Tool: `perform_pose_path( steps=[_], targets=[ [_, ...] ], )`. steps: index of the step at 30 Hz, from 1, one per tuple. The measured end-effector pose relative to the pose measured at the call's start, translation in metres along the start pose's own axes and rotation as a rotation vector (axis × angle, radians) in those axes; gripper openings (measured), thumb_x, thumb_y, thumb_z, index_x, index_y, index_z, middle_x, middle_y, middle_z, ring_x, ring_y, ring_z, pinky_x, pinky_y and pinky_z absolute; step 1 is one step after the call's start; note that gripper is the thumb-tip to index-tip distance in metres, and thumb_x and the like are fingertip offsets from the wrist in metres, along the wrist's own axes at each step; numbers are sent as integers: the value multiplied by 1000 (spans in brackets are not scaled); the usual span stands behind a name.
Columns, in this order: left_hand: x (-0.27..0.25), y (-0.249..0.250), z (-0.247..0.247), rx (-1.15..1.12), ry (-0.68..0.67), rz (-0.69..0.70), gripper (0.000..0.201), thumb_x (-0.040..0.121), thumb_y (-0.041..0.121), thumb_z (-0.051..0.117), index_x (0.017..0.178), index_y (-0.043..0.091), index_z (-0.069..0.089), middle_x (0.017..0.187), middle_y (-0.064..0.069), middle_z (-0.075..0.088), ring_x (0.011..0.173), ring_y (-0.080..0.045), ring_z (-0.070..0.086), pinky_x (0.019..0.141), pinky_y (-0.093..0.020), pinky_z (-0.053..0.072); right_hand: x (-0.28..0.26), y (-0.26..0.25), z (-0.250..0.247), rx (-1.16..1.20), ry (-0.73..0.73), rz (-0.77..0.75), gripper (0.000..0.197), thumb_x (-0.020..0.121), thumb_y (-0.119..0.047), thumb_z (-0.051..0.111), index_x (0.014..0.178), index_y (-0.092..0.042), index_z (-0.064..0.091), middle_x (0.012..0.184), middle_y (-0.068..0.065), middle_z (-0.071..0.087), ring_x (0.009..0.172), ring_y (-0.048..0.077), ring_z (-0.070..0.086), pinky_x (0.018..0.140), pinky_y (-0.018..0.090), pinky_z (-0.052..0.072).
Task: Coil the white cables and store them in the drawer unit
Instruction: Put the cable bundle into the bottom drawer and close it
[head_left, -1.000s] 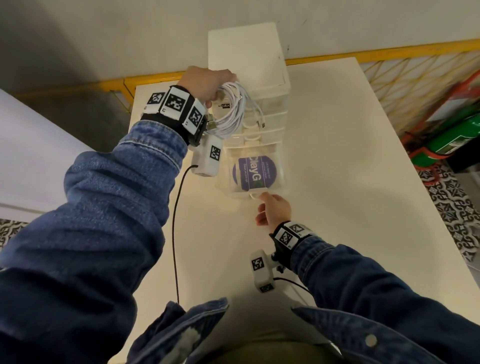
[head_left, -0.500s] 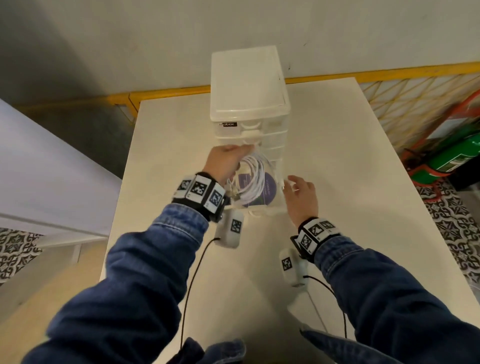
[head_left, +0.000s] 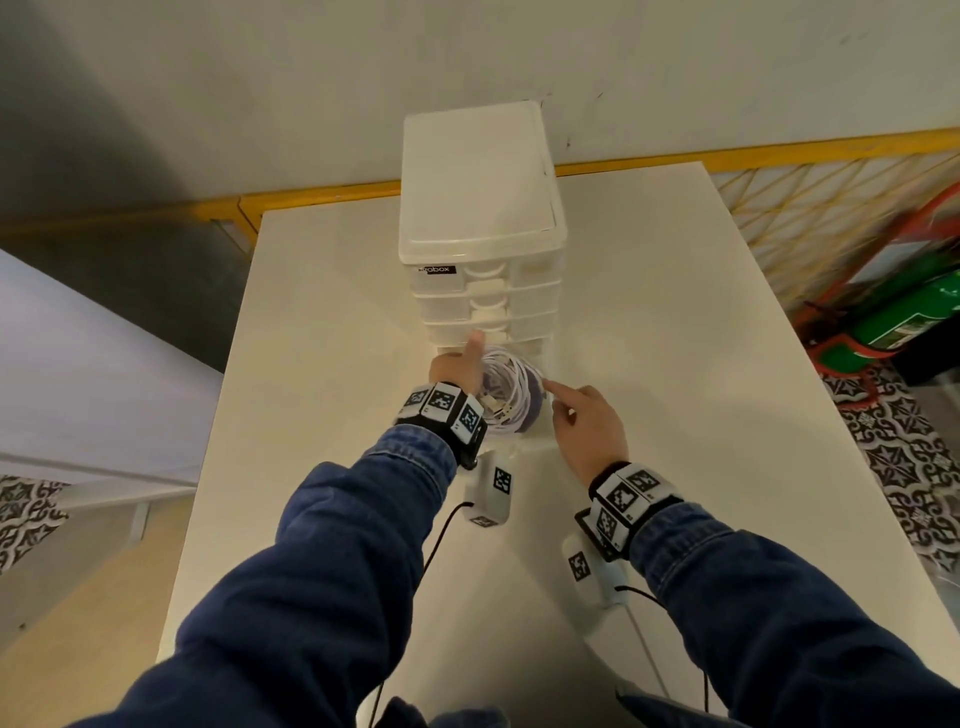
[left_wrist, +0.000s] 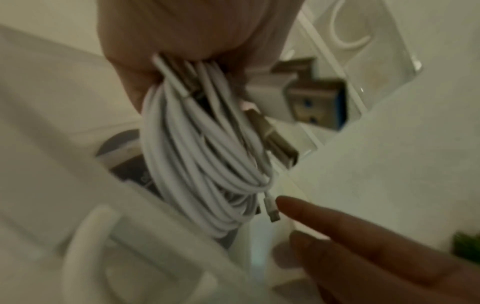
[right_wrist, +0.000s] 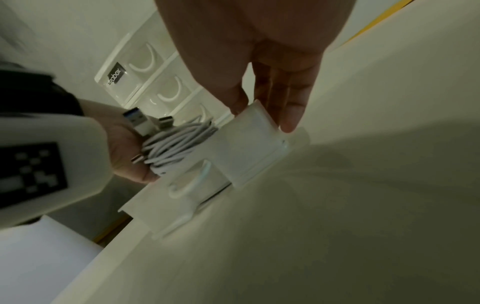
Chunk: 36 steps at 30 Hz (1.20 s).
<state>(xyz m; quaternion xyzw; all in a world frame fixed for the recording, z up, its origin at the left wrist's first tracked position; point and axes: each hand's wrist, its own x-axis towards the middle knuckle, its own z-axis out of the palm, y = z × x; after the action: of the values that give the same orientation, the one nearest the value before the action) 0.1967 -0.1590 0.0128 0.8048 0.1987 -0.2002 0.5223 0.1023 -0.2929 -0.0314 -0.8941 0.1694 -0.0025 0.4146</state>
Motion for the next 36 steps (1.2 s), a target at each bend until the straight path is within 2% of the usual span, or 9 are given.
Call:
perform_pose_path(
  steps=[7, 12, 15, 20, 22, 24, 29, 32, 36],
  targets=[
    [5, -6, 14, -28, 95, 58, 53, 101, 38, 28, 115, -6, 55, 120, -26, 59, 110, -38, 55, 79, -30, 36, -2, -2, 2, -53, 9, -38, 34, 91, -11, 45, 122, -17, 58, 110, 11, 54, 93, 30, 58, 81, 29, 44],
    [0, -8, 18, 2, 149, 94, 47, 103, 32, 25, 118, -5, 50, 123, -25, 58, 114, -38, 53, 82, -31, 36, -1, -16, 5, -171, 0, -339, 50, 85, -9, 40, 135, -13, 42, 139, 19, 43, 128, 36, 39, 107, 44, 33],
    [-2, -9, 18, 2, 155, 57, 49, 103, 31, 22, 115, -6, 52, 121, -26, 58, 113, -38, 54, 87, -34, 37, -1, -20, 9, -300, -167, -444, 49, 92, -25, 27, 141, -28, 31, 149, 10, 33, 138, 28, 27, 114, 48, 23],
    [10, -11, 8, 24, -13, 8, 35, 101, 9, 28, 127, -8, 44, 135, -27, 47, 122, -35, 48, 84, -25, 41, 0, -14, 7, -511, -234, -412, 59, 86, -44, 11, 137, -29, 38, 152, 7, 28, 127, 30, 41, 96, 46, 36],
    [6, -11, 4, 26, -69, 37, 40, 99, 9, 30, 137, 1, 35, 140, -26, 42, 107, -16, 55, 66, -13, 36, 1, -13, 9, -559, -242, -409, 57, 88, -43, 14, 135, -28, 42, 150, 10, 32, 118, 33, 49, 89, 45, 39],
    [2, -14, 3, 156, -63, 100, 41, 97, 9, 32, 139, 5, 33, 138, -25, 43, 83, 0, 46, 63, -12, 34, 0, -15, 11, -577, -241, -391, 56, 87, -43, 16, 133, -28, 44, 148, 11, 36, 113, 35, 52, 85, 46, 41],
    [-10, -20, -9, 468, -44, 377, 42, 90, -3, 39, 132, -10, 35, 132, -27, 43, 119, -37, 45, 91, -25, 34, 0, -23, 14, -592, -230, -368, 46, 93, -45, 26, 135, -33, 40, 152, 6, 28, 116, 34, 49, 89, 44, 38],
    [-6, -31, -14, 613, 9, 517, 34, 86, -2, 44, 119, -6, 52, 124, -25, 48, 114, -38, 49, 98, -33, 39, 2, -22, 16, -591, -198, -371, 44, 94, -40, 39, 136, -28, 38, 152, 3, 29, 117, 32, 48, 90, 42, 36],
    [-6, -30, -15, 642, 77, 530, 24, 87, 5, 47, 105, -2, 62, 108, -22, 52, 97, -38, 53, 86, -41, 46, 2, -26, 12, -505, -82, -440, 45, 84, -39, 59, 125, -20, 52, 131, 5, 55, 107, 32, 54, 86, 43, 40]
  ],
)
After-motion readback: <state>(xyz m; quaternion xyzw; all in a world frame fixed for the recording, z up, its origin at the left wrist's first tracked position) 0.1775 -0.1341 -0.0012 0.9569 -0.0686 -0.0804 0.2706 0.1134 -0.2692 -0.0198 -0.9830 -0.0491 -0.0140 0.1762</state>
